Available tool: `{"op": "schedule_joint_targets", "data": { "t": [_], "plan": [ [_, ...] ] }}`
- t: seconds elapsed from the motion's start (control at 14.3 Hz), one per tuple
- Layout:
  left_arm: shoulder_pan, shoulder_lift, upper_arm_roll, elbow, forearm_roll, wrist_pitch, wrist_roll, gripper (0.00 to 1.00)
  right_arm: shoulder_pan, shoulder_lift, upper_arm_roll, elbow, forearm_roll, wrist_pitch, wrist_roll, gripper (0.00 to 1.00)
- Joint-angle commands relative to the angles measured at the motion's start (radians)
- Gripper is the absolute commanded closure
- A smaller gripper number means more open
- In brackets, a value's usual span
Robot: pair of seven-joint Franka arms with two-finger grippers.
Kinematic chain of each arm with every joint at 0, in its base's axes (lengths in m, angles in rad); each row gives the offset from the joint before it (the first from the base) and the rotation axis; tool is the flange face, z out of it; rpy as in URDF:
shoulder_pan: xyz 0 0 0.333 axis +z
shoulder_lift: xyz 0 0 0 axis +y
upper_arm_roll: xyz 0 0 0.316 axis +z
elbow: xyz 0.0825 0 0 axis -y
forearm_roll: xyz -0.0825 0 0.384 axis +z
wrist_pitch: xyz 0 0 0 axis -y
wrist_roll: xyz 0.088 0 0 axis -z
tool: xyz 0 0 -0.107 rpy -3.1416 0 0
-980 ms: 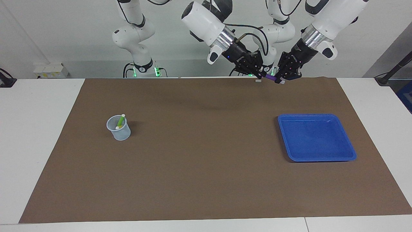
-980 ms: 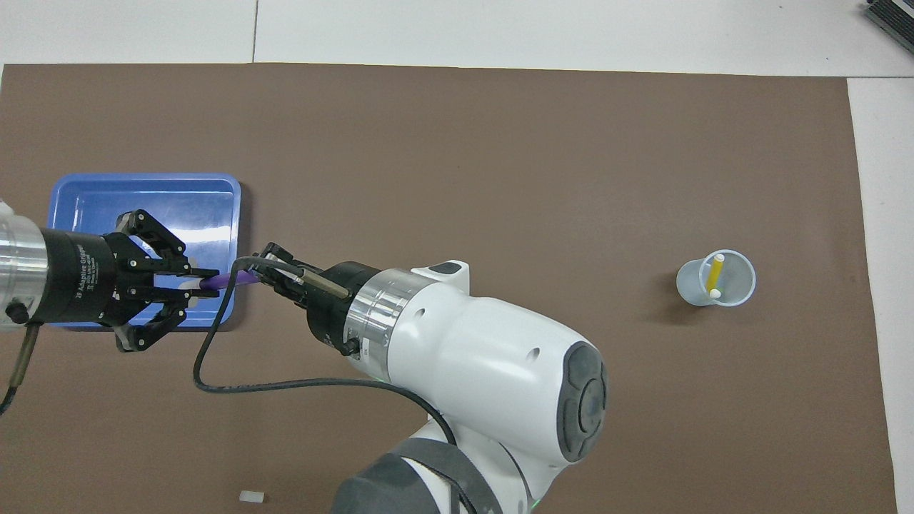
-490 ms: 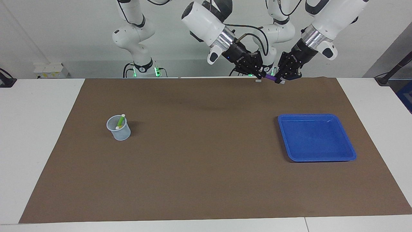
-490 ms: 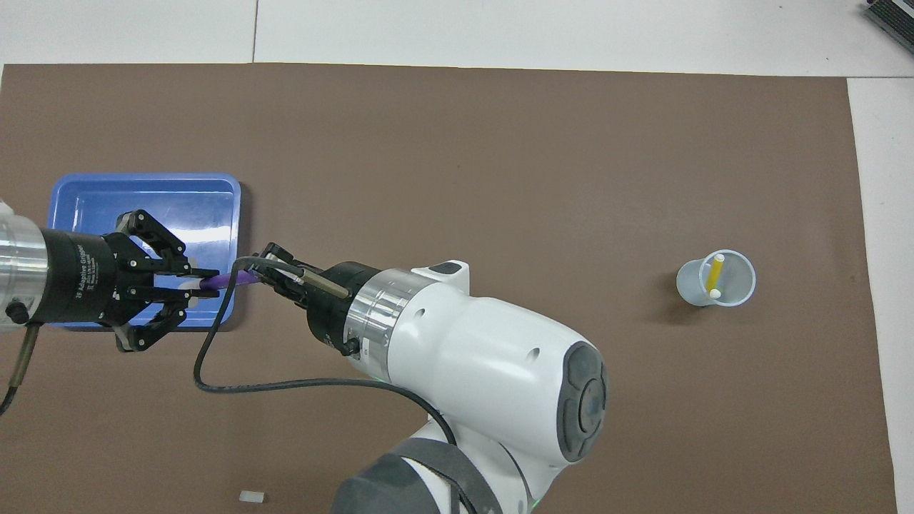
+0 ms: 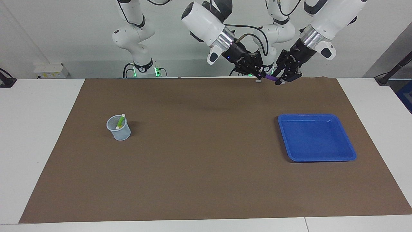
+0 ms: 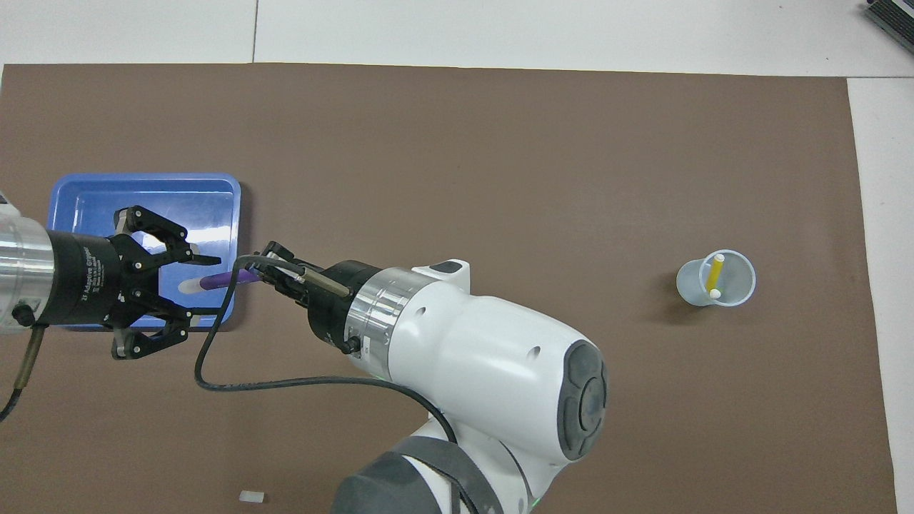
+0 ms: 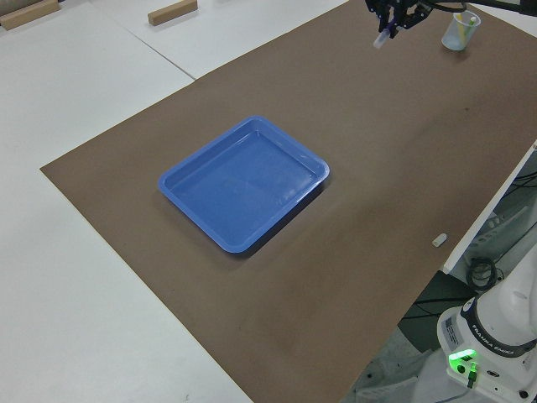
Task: Transfer and insert pens with both arms
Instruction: 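Pull the purple pen away with the right gripper while the left opens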
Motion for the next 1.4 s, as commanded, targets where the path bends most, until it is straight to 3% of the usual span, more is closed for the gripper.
{"op": "schedule_joint_targets", "data": {
  "t": [0.0, 0.14, 0.35, 0.56, 0.84, 1.05, 1.33],
  "plan": [
    [-0.008, -0.035, 0.009, -0.024, -0.013, -0.008, -0.001, 0.17, -0.009, 0.012, 0.003, 0.011, -0.016, 0.008, 0.008, 1.00],
    [-0.003, -0.035, 0.009, -0.024, -0.013, -0.007, -0.002, 0.06, -0.016, 0.005, 0.002, -0.008, -0.016, -0.034, -0.047, 1.00],
    [0.001, -0.038, 0.009, -0.024, -0.013, -0.007, -0.005, 0.06, -0.068, -0.011, -0.003, -0.013, -0.035, -0.204, -0.190, 1.00],
    [0.003, -0.047, 0.014, -0.039, -0.013, -0.005, 0.054, 0.08, -0.154, -0.028, -0.003, -0.013, -0.175, -0.418, -0.316, 1.00],
    [0.014, -0.082, 0.022, -0.093, -0.007, -0.069, 0.506, 0.08, -0.269, -0.052, -0.001, -0.015, -0.399, -0.678, -0.455, 1.00],
    [0.046, -0.088, 0.023, -0.092, 0.022, -0.134, 0.818, 0.08, -0.413, -0.080, -0.001, -0.013, -0.576, -0.882, -0.751, 1.00],
    [0.046, -0.095, 0.023, -0.092, 0.152, -0.189, 1.149, 0.09, -0.565, -0.086, 0.000, -0.027, -0.783, -0.969, -1.119, 1.00]
  ]
}}
